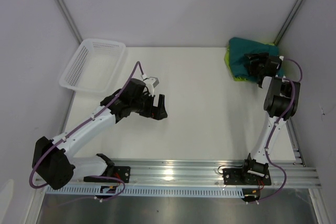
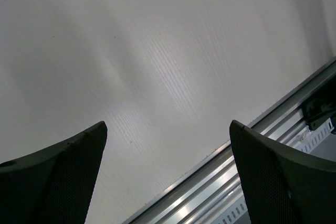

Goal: Fold and stack the shorts
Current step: Neatly place the folded shorts to the corner

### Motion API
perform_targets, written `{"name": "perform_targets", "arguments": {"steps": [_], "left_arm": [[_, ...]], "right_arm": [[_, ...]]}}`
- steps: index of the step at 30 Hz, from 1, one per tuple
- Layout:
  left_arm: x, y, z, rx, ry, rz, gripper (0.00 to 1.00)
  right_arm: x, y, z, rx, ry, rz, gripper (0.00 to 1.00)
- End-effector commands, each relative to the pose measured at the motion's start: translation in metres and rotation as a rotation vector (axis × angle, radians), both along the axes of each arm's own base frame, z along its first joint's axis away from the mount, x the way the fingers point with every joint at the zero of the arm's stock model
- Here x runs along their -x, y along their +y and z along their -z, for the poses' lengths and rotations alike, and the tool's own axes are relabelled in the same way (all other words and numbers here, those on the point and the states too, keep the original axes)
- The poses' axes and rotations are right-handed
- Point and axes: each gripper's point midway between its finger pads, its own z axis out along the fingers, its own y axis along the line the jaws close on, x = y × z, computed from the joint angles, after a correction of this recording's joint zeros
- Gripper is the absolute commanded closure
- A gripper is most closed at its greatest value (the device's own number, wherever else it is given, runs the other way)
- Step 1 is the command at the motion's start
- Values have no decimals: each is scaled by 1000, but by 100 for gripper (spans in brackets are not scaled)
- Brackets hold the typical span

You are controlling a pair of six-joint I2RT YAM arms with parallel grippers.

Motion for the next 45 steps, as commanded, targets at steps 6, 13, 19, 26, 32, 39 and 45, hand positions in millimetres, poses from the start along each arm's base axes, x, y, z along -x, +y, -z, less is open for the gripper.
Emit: {"name": "perform_targets", "arguments": {"steps": [6, 13, 19, 26, 32, 39, 45], "left_arm": [[-1, 4, -19, 33, -52, -19, 1], [-1, 16, -43, 36, -111, -54, 1], [-4, 36, -72, 45, -215, -118, 1], [1, 60, -97, 91, -367, -204, 1], [9, 71, -118, 143, -481, -220, 1], [20, 93, -135, 163, -596, -277, 1], [29, 112, -127, 104, -622, -311, 1]], "right_arm": [[-22, -6, -59, 16, -162, -62, 22], [-5, 11, -170, 205, -353, -179, 1], [71, 63, -228, 400, -480, -333, 0], [177, 130, -219, 576, -428, -372, 1], [258, 188, -185, 671, -400, -450, 1], [312, 213, -132, 802, -347, -526, 0], [333, 202, -92, 834, -275, -516, 0]]}}
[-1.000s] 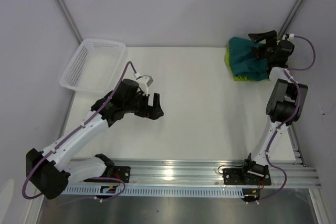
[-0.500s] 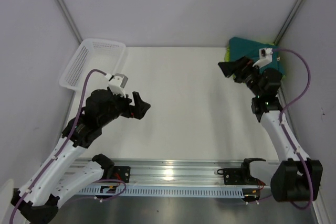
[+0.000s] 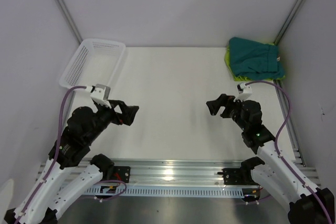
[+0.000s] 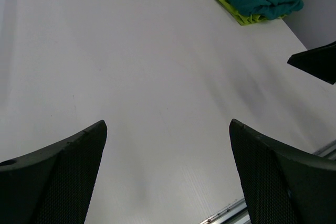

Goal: Fold and stack the shorts
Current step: Neatly place the folded shorts to the corner

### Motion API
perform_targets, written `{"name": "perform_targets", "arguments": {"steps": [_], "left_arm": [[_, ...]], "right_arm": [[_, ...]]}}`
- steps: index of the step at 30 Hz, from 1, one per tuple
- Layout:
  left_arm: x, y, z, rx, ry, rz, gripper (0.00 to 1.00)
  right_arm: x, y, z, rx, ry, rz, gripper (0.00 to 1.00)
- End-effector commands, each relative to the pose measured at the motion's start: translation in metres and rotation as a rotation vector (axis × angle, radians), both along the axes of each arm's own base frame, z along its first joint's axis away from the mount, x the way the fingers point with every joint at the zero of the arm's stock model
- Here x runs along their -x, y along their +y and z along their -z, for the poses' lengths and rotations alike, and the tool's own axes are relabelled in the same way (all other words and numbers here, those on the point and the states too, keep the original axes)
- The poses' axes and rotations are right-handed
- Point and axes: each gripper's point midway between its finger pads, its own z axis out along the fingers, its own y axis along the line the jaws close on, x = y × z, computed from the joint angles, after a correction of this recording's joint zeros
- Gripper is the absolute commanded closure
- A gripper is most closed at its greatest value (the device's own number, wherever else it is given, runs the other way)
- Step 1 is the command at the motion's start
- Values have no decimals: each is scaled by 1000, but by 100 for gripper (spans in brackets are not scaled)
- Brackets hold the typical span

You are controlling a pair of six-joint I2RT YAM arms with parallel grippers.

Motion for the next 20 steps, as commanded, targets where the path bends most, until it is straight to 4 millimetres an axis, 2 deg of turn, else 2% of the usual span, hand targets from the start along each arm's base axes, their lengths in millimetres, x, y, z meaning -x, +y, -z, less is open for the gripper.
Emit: {"name": "perform_targets", "arguments": {"steps": [1, 5, 11, 20], "left_arm": [[-4, 13, 12, -81, -9, -42, 1], [1, 12, 13, -57, -38, -21, 1], [11, 11, 3, -2, -133, 11, 1], [13, 8, 2, 0, -132, 34, 1]], "right_arm": [[0, -16, 10, 62, -21, 67, 1], [3, -12, 19, 48, -13, 51, 1], [7, -8, 32, 28, 7, 29, 1], [10, -11, 29, 24, -11, 37, 0]]}}
